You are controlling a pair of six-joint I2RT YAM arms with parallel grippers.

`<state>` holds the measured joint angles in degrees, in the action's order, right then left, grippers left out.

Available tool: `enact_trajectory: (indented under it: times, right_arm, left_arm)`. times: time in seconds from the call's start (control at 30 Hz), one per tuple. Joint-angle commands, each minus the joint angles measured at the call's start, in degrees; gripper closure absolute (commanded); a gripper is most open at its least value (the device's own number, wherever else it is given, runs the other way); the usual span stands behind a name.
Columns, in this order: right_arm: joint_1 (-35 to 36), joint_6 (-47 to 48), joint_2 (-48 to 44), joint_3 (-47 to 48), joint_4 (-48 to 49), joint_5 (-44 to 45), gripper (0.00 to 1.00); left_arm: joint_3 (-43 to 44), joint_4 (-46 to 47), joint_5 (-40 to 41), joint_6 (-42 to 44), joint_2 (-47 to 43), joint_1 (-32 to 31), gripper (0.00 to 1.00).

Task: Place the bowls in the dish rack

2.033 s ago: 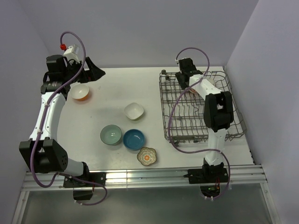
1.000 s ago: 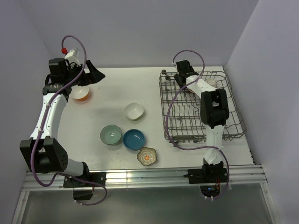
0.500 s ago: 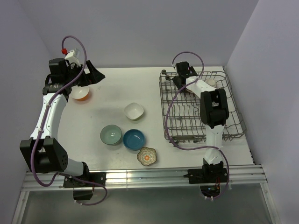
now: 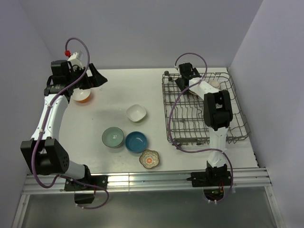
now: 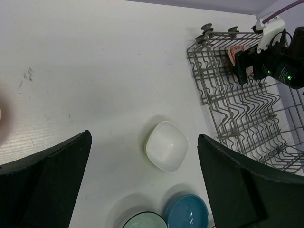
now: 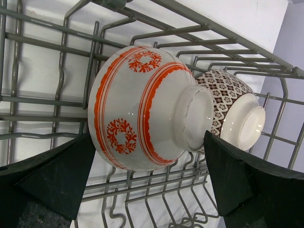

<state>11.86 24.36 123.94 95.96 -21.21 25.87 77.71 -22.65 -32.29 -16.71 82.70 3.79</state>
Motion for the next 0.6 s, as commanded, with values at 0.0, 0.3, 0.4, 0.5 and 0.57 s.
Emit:
enact_trajectory:
  times: [0.0,0.3,0.4,0.5,0.57]
  right_arm:
    - [0.0,1.0,0.2,0.8,-0.7,0.9,0.00]
    - [0.1,1.0,1.0,1.3,-3.5,-1.9,0.00]
    - [0.0,1.9,0.9,1.8,-4.7,-3.5,0.00]
    - [-0.1,2.6,0.9,2.3,-6.0,-4.5,0.00]
    - [-0.1,2.7,1.0,2.8,-6.6,-4.9,0.00]
  left_arm:
    - [2.4,-1.1,-2.1,1.9,0.3,0.0,0.00]
    - [3.1,-2.7,-4.6,4.0,1.1,0.3,0.01]
    - [4.0,-4.9,-7.4,5.2,2.4,0.5,0.01]
    - [4.9,-6.7,-9.1,6.0,3.3,0.6,0.00]
    - [5.0,-6.9,-9.2,6.2,3.4,0.7,0.00]
